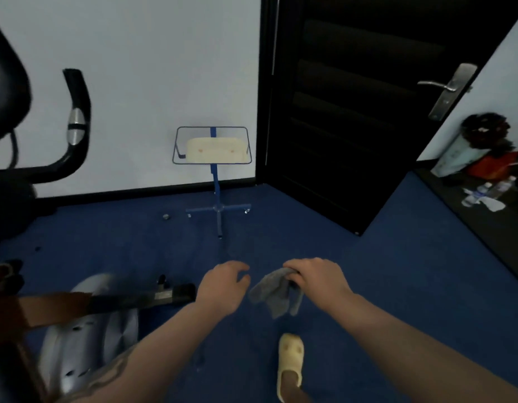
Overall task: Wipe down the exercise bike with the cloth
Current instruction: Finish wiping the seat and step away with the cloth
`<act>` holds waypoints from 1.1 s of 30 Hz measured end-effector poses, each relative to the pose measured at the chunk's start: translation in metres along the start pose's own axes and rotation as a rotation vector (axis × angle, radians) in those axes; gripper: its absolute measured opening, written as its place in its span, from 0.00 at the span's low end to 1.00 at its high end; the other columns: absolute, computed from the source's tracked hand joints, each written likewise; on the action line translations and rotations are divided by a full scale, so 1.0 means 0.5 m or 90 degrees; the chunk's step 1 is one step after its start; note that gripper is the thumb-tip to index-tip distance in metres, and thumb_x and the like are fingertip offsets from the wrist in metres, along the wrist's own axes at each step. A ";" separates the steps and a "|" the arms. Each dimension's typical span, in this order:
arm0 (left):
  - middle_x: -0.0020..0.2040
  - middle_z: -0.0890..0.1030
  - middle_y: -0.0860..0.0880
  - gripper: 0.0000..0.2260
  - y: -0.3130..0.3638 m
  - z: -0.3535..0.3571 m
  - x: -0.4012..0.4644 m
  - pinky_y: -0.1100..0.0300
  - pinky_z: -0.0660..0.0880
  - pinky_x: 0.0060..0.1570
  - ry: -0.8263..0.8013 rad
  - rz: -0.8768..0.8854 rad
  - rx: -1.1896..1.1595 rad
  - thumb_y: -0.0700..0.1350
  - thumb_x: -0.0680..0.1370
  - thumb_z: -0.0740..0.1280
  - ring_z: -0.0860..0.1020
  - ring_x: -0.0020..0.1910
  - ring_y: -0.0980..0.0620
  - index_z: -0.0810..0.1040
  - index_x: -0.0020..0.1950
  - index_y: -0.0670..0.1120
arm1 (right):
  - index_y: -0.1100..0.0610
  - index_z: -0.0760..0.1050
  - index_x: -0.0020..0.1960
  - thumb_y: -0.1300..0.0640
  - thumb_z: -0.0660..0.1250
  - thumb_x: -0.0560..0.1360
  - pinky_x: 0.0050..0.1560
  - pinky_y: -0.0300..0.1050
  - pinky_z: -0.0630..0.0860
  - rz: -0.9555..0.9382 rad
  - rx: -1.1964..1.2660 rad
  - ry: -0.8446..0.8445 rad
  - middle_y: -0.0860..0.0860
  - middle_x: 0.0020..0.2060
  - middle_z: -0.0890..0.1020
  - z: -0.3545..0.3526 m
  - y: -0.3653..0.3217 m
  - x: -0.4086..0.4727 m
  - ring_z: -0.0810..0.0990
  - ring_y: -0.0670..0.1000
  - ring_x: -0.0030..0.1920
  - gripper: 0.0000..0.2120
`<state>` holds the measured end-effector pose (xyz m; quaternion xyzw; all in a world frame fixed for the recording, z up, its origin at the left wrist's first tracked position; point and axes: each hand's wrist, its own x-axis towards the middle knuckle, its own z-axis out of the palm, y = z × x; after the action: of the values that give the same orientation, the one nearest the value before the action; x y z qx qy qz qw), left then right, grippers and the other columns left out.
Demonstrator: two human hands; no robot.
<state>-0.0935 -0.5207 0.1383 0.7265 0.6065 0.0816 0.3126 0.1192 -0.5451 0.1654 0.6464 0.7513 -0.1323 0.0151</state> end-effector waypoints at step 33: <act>0.69 0.74 0.51 0.16 -0.153 -0.325 0.842 0.54 0.71 0.62 0.030 -0.128 0.007 0.50 0.82 0.59 0.73 0.64 0.48 0.73 0.69 0.50 | 0.48 0.79 0.56 0.48 0.59 0.81 0.47 0.47 0.75 -0.126 0.049 0.004 0.47 0.50 0.83 -0.105 0.056 0.987 0.80 0.49 0.50 0.11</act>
<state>-0.1322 -0.0653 0.1150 0.6614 0.6842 0.0637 0.3007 0.0732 -0.0528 0.1156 0.5692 0.8061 -0.1601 -0.0253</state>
